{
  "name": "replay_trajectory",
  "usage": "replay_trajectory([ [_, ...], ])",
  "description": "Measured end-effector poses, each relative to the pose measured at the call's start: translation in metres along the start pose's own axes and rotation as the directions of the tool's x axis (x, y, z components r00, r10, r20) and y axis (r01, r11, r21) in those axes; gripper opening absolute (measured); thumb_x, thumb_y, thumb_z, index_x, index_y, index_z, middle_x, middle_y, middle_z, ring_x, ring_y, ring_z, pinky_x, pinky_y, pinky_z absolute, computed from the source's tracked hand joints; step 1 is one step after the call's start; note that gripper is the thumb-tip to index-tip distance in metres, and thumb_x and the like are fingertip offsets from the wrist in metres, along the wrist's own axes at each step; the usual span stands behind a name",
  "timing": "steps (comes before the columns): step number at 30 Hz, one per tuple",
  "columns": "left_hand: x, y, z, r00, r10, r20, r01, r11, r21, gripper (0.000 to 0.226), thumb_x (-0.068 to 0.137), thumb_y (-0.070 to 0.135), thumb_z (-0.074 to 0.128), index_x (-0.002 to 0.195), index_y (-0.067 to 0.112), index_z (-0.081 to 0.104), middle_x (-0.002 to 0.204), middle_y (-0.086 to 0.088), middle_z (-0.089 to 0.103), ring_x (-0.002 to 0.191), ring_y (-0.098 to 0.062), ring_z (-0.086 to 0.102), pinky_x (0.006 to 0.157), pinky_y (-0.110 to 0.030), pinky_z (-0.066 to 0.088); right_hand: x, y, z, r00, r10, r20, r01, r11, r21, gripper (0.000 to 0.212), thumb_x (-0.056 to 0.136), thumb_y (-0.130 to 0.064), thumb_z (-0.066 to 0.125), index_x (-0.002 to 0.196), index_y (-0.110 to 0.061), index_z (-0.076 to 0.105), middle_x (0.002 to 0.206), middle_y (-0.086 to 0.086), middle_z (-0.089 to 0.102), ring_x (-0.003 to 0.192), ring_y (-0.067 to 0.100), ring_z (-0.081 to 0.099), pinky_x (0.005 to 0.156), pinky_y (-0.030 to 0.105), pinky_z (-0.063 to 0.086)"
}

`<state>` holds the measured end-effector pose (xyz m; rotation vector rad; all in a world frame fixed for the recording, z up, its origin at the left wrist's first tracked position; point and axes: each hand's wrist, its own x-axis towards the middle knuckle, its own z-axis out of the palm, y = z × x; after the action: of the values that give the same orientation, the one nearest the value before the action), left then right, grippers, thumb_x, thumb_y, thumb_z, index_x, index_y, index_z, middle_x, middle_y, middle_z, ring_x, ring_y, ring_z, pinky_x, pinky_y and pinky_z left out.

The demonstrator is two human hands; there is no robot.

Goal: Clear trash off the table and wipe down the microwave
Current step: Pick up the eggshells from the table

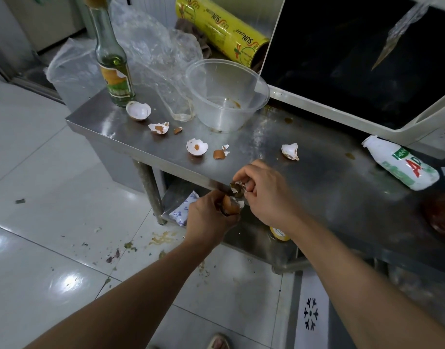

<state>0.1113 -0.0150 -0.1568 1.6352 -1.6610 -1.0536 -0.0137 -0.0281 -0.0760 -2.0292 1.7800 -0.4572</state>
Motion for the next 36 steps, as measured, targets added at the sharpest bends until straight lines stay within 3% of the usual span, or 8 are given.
replay_trajectory([
  [6, -0.003, -0.002, -0.004, 0.999, 0.024, -0.027, -0.025, 0.999, -0.025, 0.033, 0.069, 0.023, 0.08, 0.098, 0.024, 0.063, 0.084, 0.016, 0.06, 0.072, 0.002, 0.057, 0.056, -0.004, 0.041, -0.005, -0.002, 0.003, 1.0, 0.012, 0.0, -0.012, 0.999, 0.047, 0.034, 0.078, 0.01, 0.06, 0.097, -0.017, 0.063, 0.095, -0.007, 0.051, 0.073, 0.004, 0.051, 0.061, 0.003, 0.042],
  [12, -0.004, -0.003, -0.006, 0.999, 0.014, -0.03, -0.015, 0.999, -0.042, 0.036, 0.071, 0.024, 0.079, 0.103, 0.024, 0.063, 0.088, 0.015, 0.06, 0.076, -0.001, 0.057, 0.06, -0.004, 0.039, -0.006, 0.007, -0.003, 0.989, 0.146, -0.009, -0.134, 0.929, 0.346, 0.035, 0.079, 0.012, 0.057, 0.092, -0.021, 0.062, 0.087, -0.005, 0.063, 0.081, 0.009, 0.062, 0.071, 0.016, 0.052],
  [17, -0.004, -0.003, -0.006, 0.999, 0.016, -0.038, -0.018, 0.999, -0.048, 0.039, 0.07, 0.024, 0.08, 0.106, 0.023, 0.063, 0.09, 0.016, 0.059, 0.081, -0.002, 0.057, 0.06, -0.004, 0.039, -0.001, 0.007, -0.001, 0.985, 0.135, -0.111, -0.112, 0.975, 0.191, 0.045, 0.078, 0.019, 0.04, 0.099, -0.01, 0.068, 0.096, 0.004, 0.059, 0.084, 0.014, 0.056, 0.079, 0.028, 0.052],
  [21, -0.004, -0.003, -0.009, 0.998, 0.016, -0.053, -0.019, 0.998, -0.054, 0.033, 0.071, 0.021, 0.079, 0.1, 0.022, 0.065, 0.084, 0.014, 0.062, 0.075, -0.001, 0.06, 0.061, -0.004, 0.041, -0.001, -0.007, 0.01, 0.996, 0.064, -0.066, -0.056, 0.992, 0.117, 0.045, 0.081, 0.017, 0.041, 0.099, -0.012, 0.07, 0.097, -0.001, 0.059, 0.083, 0.008, 0.055, 0.075, 0.015, 0.048],
  [25, -0.003, -0.003, -0.013, 0.998, 0.023, -0.051, -0.026, 0.998, -0.058, 0.037, 0.07, 0.02, 0.08, 0.103, 0.023, 0.064, 0.087, 0.014, 0.062, 0.074, 0.004, 0.056, 0.058, 0.0, 0.042, -0.005, -0.009, 0.014, 0.996, 0.085, -0.038, -0.078, 0.985, 0.153, 0.041, 0.085, 0.012, 0.044, 0.099, -0.015, 0.07, 0.092, -0.008, 0.058, 0.077, 0.002, 0.055, 0.066, 0.004, 0.044],
  [30, -0.004, -0.005, -0.018, 0.999, 0.011, -0.04, -0.015, 0.994, -0.105, 0.041, 0.07, 0.019, 0.08, 0.107, 0.023, 0.063, 0.09, 0.017, 0.058, 0.074, 0.011, 0.051, 0.062, 0.008, 0.036, -0.006, -0.001, 0.008, 0.973, 0.182, -0.144, -0.141, 0.956, 0.258, 0.041, 0.082, 0.016, 0.043, 0.096, -0.013, 0.068, 0.091, -0.002, 0.061, 0.08, 0.008, 0.057, 0.074, 0.017, 0.05],
  [34, -0.004, -0.005, -0.021, 0.998, 0.018, -0.053, -0.024, 0.993, -0.114, 0.039, 0.068, 0.017, 0.081, 0.103, 0.023, 0.064, 0.086, 0.017, 0.06, 0.074, 0.011, 0.053, 0.064, 0.006, 0.038, -0.003, -0.01, 0.013, 0.988, 0.152, -0.025, -0.139, 0.949, 0.283, 0.041, 0.083, 0.014, 0.041, 0.096, -0.015, 0.066, 0.091, -0.002, 0.064, 0.083, 0.006, 0.06, 0.075, 0.016, 0.051],
  [36, -0.005, -0.006, -0.024, 0.999, 0.006, -0.049, -0.012, 0.991, -0.132, 0.04, 0.068, 0.018, 0.081, 0.102, 0.026, 0.063, 0.088, 0.017, 0.06, 0.076, 0.008, 0.055, 0.062, 0.003, 0.04, 0.002, -0.016, 0.013, 0.985, 0.163, -0.053, -0.14, 0.944, 0.299, 0.041, 0.083, 0.014, 0.041, 0.096, -0.015, 0.067, 0.092, -0.003, 0.063, 0.084, 0.007, 0.06, 0.076, 0.015, 0.05],
])
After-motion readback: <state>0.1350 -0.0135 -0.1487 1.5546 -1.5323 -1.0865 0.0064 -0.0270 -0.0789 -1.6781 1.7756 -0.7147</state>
